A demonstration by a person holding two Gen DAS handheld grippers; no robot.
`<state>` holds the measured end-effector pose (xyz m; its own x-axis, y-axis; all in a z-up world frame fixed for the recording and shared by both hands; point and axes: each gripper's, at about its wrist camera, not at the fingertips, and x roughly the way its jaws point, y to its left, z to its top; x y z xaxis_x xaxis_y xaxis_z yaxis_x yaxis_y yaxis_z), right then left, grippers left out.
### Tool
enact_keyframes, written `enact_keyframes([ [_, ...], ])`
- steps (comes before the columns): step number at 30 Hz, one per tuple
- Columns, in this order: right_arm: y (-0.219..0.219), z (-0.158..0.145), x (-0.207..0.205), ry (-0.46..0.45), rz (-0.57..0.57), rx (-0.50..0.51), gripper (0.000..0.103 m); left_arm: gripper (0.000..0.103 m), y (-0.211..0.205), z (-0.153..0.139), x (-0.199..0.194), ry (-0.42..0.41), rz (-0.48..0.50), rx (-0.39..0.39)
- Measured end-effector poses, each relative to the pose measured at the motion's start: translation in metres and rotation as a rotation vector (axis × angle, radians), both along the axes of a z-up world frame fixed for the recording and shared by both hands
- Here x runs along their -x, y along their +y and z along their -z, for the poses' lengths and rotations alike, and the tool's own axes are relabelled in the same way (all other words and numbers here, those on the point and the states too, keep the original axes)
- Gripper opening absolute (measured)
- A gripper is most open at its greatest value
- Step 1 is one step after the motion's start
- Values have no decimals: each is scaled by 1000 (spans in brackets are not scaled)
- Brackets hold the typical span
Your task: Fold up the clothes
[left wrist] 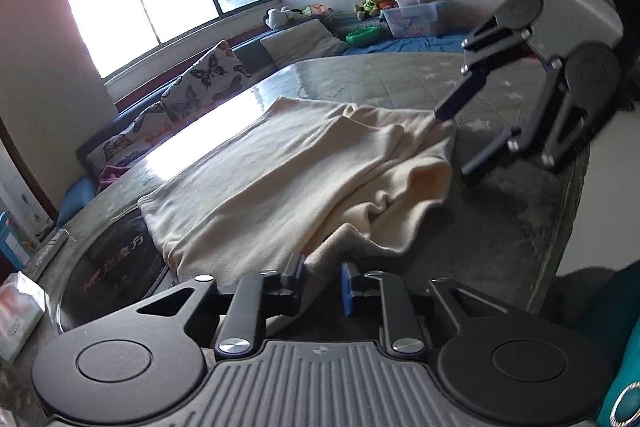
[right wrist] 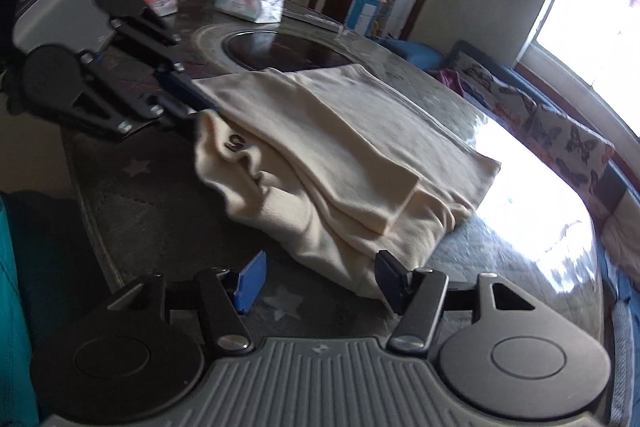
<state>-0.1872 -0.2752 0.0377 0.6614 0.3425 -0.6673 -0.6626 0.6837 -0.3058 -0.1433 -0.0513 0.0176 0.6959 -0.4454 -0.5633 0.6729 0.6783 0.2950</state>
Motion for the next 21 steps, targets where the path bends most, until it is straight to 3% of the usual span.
enact_keyframes([
  [6, 11, 2, -13, -33, -23, -30, 63, 11, 14, -23, -31, 65, -53, 145],
  [8, 15, 3, -23, -29, -27, -57, 59, 11, 17, -28, -40, 88, -66, 184],
  [10, 17, 2, -32, 3, -24, -91, 46, 11, 18, -29, -48, 103, -75, 205],
  [11, 17, 1, -37, 27, -20, -109, 42, 11, 18, -29, -49, 104, -76, 205],
  [13, 18, 0, -47, 76, -10, -145, 24, 12, 18, -28, -51, 106, -78, 203],
  [16, 12, -7, -60, 117, 19, -202, 16, 17, 22, -25, -48, 106, -71, 187],
  [21, 3, -16, -73, 154, 43, -279, 14, 33, 29, -18, -34, 62, -49, 118],
])
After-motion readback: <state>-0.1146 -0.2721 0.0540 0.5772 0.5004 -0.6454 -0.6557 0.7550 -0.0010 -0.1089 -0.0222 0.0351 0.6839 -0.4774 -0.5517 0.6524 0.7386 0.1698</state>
